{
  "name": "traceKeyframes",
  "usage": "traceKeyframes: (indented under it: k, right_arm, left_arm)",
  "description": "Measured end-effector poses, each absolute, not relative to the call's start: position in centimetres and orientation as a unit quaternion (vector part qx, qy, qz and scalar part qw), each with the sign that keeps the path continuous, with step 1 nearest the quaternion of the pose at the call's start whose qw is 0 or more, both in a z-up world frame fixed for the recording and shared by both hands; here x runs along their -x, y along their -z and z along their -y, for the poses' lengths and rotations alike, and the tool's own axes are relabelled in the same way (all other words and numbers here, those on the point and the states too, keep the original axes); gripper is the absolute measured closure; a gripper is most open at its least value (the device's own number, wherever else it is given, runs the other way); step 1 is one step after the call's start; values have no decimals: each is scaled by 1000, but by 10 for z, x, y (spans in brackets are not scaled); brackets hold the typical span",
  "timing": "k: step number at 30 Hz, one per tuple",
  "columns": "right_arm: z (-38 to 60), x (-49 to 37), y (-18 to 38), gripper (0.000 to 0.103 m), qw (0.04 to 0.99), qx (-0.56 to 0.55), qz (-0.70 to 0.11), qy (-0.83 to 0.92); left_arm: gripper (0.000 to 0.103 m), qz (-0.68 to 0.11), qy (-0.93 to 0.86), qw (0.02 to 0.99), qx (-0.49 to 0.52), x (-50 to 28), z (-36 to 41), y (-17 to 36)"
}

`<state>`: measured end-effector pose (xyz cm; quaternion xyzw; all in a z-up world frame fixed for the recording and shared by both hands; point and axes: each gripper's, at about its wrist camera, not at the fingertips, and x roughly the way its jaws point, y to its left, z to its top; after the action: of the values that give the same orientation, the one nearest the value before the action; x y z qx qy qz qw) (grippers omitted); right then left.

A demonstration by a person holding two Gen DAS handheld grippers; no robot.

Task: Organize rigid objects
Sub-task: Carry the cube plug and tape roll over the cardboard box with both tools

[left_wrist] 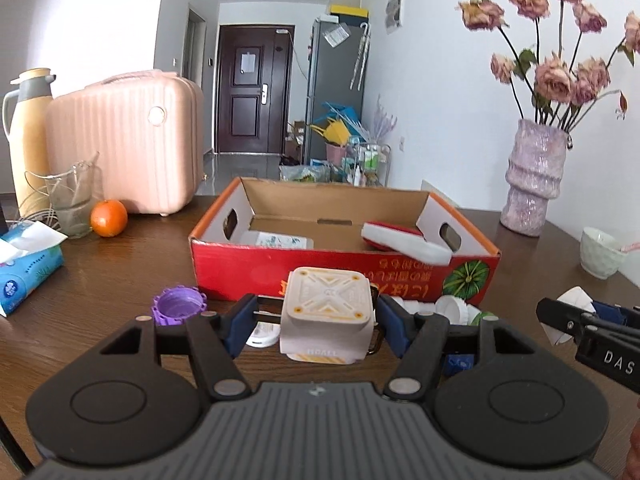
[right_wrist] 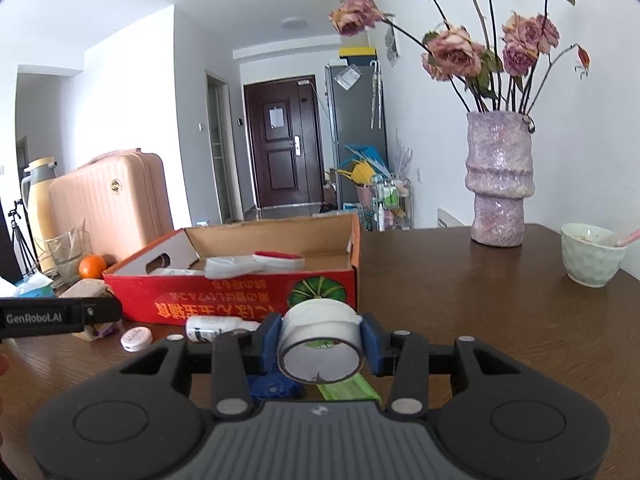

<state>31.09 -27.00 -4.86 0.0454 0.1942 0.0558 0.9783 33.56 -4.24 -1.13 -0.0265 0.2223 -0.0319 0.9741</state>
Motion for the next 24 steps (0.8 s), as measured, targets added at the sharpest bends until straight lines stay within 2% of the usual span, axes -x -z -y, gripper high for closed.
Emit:
traceKeyframes:
  k: [24]
  right_arm:
    - [243, -340, 11, 61, 984, -45, -159, -60]
  left_arm:
    - [37, -176, 35, 983, 47, -347, 35, -27]
